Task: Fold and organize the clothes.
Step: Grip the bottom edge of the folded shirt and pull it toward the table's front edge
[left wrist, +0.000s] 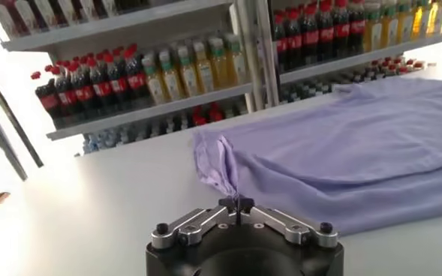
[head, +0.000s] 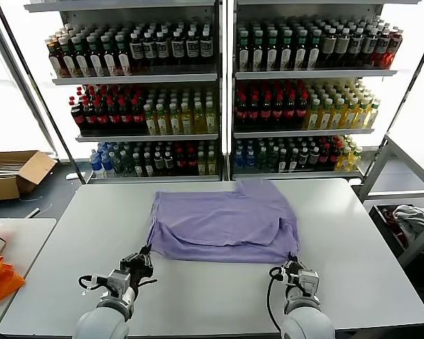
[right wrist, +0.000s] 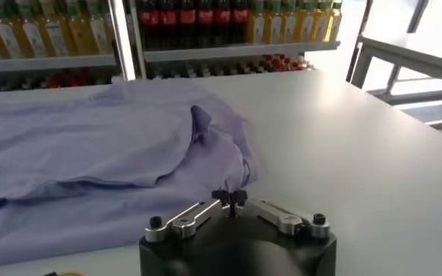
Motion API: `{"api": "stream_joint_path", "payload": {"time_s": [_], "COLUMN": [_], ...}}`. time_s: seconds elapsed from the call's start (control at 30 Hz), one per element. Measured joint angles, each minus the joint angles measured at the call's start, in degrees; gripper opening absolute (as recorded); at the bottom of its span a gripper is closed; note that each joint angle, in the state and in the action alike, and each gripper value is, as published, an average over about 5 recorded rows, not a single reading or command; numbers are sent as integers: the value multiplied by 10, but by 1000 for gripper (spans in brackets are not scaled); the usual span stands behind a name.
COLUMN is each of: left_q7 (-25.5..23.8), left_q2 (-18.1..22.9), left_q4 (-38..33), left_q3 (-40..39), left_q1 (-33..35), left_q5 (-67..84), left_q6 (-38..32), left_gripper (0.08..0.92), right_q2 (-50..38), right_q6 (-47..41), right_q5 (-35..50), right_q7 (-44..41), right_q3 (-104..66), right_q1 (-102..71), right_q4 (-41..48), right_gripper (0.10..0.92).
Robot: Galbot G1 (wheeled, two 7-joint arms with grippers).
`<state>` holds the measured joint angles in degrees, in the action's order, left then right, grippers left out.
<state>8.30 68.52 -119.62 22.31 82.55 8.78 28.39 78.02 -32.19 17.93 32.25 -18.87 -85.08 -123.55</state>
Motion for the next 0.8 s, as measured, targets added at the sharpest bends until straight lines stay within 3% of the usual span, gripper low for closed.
{"api": "stream_joint_path", "payload": {"time_s": [0.5,0.8], "left_q7": [18,22], "left_q2": [24,45], "left_q4": [-71,-97], "left_q3": [15,8], "left_q1": [171,221], "left_q5": [-51,-58], "left_q6": [-33,-44], "left_gripper": [97,326], "right_q2": [5,4], "right_q6": [17,27], "right_q5": [-30,-37], "right_q7": [10,13], "right_q3": [-2,-3], "right_q1": [-112,-145], "right_q4": [-55,-84], "right_gripper": [137,381]}}
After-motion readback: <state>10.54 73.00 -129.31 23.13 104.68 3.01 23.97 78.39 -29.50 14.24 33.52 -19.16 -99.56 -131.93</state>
